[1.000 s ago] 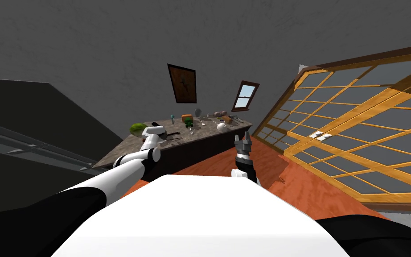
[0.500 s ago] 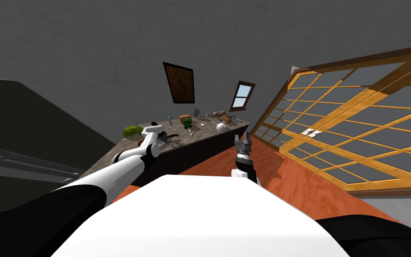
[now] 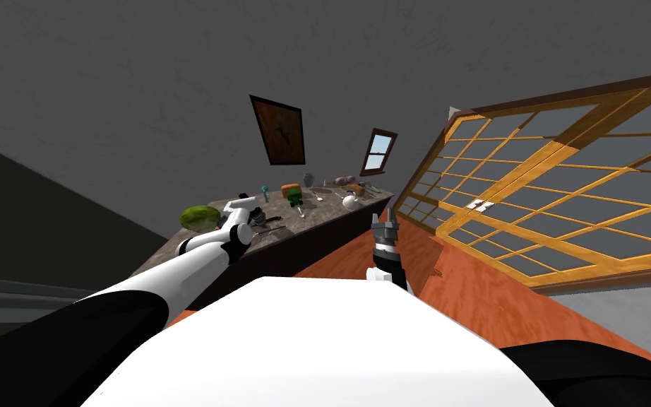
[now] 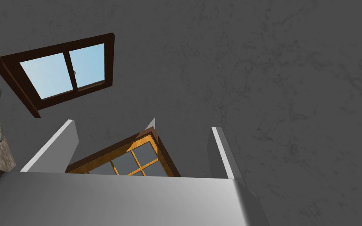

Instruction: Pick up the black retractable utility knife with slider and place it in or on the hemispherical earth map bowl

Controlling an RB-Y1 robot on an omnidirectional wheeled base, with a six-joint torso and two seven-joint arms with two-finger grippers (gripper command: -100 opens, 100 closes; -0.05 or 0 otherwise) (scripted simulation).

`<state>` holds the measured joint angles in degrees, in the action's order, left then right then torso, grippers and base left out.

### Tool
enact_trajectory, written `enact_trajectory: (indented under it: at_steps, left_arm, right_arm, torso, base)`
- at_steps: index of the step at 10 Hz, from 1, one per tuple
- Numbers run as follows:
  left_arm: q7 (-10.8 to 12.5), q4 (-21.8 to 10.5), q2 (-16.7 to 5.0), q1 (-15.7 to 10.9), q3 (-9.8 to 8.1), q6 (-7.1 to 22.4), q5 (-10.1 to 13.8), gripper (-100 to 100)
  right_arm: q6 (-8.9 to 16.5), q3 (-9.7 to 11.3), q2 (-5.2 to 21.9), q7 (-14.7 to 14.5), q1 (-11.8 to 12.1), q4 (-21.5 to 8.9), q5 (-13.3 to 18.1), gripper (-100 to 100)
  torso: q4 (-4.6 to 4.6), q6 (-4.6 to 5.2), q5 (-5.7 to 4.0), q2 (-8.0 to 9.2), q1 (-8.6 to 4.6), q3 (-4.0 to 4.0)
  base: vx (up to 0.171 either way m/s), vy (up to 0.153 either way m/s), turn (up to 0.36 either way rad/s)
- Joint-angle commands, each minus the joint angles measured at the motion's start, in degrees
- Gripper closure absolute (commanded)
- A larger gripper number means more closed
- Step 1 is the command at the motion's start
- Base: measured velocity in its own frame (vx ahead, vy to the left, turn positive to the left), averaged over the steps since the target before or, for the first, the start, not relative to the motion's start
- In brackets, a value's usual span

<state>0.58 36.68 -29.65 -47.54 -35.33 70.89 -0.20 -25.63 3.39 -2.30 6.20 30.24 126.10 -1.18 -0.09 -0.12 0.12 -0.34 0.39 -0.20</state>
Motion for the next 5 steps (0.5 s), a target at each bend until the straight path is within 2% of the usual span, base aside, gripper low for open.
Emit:
enact_trajectory:
  at_steps: [1,4,5]
  left_arm:
    - [0.1,-1.9,-0.6,-0.9,-0.94,2.5,0.2,-100]
    - [0.4,-5.7,-1.8,-2.5,-2.84,6.4,0.6,-100]
    - [0.4,-5.7,-1.8,-2.5,-2.84,6.4,0.6,-100]
  right_arm:
    - [0.0,0.0,0.0,0.0,0.0,0.0,0.0,0]
    - [0.0,0.0,0.0,0.0,0.0,0.0,0.0,0]
    - [0.0,0.0,0.0,0.0,0.0,0.0,0.0,0]
  torso:
    - [0.00,0.00,0.00,0.00,0.00,0.00]
    - [-0.01,0.03,0.00,-0.04,0.02,-0.02]
    - [0.00,0.02,0.02,-0.04,0.10,-0.02]
  base:
    - [0.052,0.081,-0.064]
    - [0.081,0.117,-0.133]
    - [0.061,0.101,-0.030]
